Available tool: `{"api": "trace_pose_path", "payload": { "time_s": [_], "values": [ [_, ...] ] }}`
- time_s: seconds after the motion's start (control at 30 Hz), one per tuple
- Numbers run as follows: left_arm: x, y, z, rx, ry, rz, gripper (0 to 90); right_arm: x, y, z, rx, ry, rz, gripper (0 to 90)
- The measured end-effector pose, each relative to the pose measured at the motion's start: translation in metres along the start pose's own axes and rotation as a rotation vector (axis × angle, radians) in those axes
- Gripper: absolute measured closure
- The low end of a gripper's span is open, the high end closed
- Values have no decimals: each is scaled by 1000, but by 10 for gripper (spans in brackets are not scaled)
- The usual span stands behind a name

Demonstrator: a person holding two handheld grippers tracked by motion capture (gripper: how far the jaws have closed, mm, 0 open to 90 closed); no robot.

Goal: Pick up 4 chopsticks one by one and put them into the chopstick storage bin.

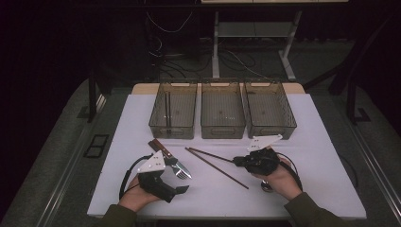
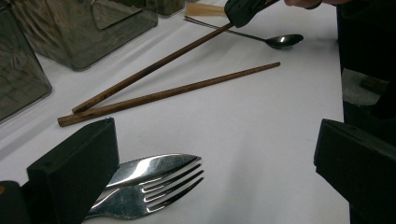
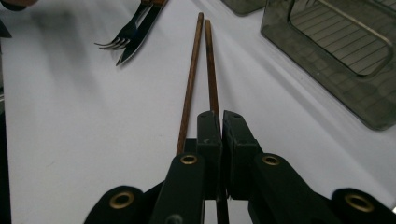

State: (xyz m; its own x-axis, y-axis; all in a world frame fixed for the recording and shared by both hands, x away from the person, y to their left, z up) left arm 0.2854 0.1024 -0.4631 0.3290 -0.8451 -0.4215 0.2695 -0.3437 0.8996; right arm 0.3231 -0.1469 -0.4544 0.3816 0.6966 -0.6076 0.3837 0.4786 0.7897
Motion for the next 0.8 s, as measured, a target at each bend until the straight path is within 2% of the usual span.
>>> {"api": "trace_pose_path", "payload": {
  "time_s": [0.23, 0.8],
  "values": [
    [-1, 0, -1, 1, 4, 2, 0, -15, 8, 4, 13, 7, 61, 864],
    [0, 0, -2, -3, 10, 5, 0, -32, 21, 10, 38, 22, 143, 864]
  ]
}}
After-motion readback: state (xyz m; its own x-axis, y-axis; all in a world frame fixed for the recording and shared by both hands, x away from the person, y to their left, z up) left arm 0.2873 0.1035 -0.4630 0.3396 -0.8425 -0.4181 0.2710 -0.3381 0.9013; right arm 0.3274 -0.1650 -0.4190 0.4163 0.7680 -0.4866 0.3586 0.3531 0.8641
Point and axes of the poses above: each handheld gripper's, and its own axes: x roughly forward along the jaws, y roughly out of its top, z roughly to its right, the point moved 7 cm from there along x, roughly forward along the jaws, and after that the axes turned 4 degrees about z, right-handed, at the moved point
